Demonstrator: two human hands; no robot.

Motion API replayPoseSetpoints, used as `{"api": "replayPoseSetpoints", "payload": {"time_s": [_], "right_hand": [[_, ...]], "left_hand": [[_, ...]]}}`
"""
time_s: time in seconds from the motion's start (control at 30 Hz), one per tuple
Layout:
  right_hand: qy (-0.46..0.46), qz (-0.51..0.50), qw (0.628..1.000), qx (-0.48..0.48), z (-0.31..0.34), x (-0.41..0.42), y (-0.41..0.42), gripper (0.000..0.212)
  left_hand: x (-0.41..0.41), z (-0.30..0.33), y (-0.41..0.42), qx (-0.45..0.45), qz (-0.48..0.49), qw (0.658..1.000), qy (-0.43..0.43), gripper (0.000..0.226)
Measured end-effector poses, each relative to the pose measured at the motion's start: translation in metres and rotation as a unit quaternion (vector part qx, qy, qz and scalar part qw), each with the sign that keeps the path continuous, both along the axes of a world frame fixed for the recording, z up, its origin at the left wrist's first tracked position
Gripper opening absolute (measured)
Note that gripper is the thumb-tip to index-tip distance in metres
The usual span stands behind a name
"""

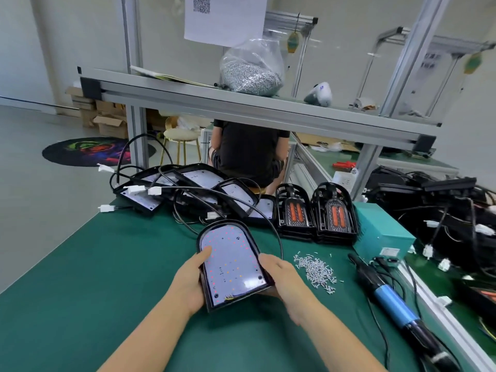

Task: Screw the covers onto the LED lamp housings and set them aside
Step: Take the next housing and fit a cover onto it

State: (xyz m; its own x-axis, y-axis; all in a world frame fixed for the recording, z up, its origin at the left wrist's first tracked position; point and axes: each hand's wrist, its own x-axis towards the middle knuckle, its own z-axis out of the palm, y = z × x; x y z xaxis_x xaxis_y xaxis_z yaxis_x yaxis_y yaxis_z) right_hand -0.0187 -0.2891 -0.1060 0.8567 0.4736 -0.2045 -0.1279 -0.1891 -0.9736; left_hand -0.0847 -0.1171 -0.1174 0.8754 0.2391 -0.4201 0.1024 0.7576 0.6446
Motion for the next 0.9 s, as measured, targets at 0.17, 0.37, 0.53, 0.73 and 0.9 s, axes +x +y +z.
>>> {"api": "replayPoseSetpoints", "payload": {"time_s": [0.17,0.37,0.53,0.73,0.9], "right_hand": [[-0.154,-0.114,0.975,-0.108,0.013,0.046,-0.017,0.024],[-0.328,-0.074,0.843,-0.421,0.008,0.097,-0.033,0.038],[-0.425,0.007,0.732,-0.532,0.002,0.107,-0.023,0.027],[-0.47,0.062,0.671,-0.57,-0.003,0.118,-0.003,0.037],[-0.464,0.081,0.67,-0.574,-0.005,0.124,0.0,0.038]], "left_hand": [[-0.005,-0.008,0.008,-0.019,0.022,0.999,-0.019,0.034],[-0.005,-0.011,0.01,-0.027,0.014,0.999,-0.045,0.037],[-0.006,-0.015,0.009,-0.028,0.009,0.998,-0.047,0.036],[-0.004,-0.015,0.009,-0.035,0.005,0.998,-0.049,0.037],[-0.004,-0.016,0.009,-0.039,0.004,0.998,-0.052,0.037]]}}
